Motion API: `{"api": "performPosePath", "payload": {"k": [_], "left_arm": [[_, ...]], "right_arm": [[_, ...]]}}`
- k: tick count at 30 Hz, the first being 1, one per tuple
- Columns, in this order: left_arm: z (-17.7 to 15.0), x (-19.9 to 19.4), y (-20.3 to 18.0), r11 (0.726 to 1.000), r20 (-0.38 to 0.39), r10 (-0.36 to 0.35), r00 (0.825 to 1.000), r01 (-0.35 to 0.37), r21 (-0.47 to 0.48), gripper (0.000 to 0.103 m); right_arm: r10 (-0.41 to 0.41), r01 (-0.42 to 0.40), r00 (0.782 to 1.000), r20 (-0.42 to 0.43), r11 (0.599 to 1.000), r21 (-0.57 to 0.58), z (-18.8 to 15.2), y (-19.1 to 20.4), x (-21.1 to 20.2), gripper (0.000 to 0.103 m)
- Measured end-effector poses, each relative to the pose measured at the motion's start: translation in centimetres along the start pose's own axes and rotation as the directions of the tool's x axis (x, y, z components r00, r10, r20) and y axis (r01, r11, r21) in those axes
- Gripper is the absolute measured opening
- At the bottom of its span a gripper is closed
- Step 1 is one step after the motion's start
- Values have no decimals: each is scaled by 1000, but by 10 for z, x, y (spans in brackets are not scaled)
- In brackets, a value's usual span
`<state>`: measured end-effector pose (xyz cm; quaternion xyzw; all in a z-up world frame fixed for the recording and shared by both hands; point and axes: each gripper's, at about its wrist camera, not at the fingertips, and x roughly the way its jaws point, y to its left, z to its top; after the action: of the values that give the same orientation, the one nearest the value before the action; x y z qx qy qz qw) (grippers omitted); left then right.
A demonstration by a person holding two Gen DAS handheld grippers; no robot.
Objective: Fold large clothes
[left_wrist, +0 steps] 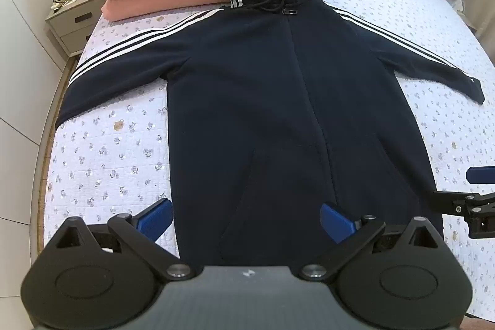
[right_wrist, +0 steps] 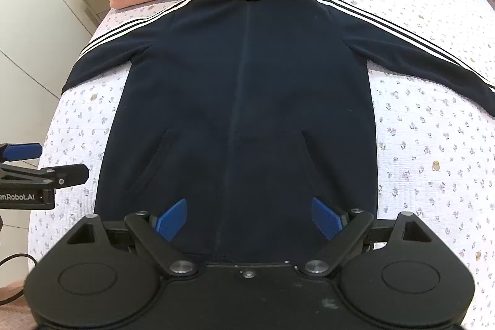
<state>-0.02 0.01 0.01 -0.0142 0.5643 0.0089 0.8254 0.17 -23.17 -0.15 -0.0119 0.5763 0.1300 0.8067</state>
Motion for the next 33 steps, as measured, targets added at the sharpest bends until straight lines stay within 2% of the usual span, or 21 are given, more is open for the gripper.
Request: {"api": "performPosePath", "payload": {"k": [33], "left_arm": [[4, 0, 0, 1000, -6, -15, 1000, 15, -7, 103]], "right_arm": [[-15, 15, 1000, 3, 1000, -18, -2, 3, 1, 103]]}}
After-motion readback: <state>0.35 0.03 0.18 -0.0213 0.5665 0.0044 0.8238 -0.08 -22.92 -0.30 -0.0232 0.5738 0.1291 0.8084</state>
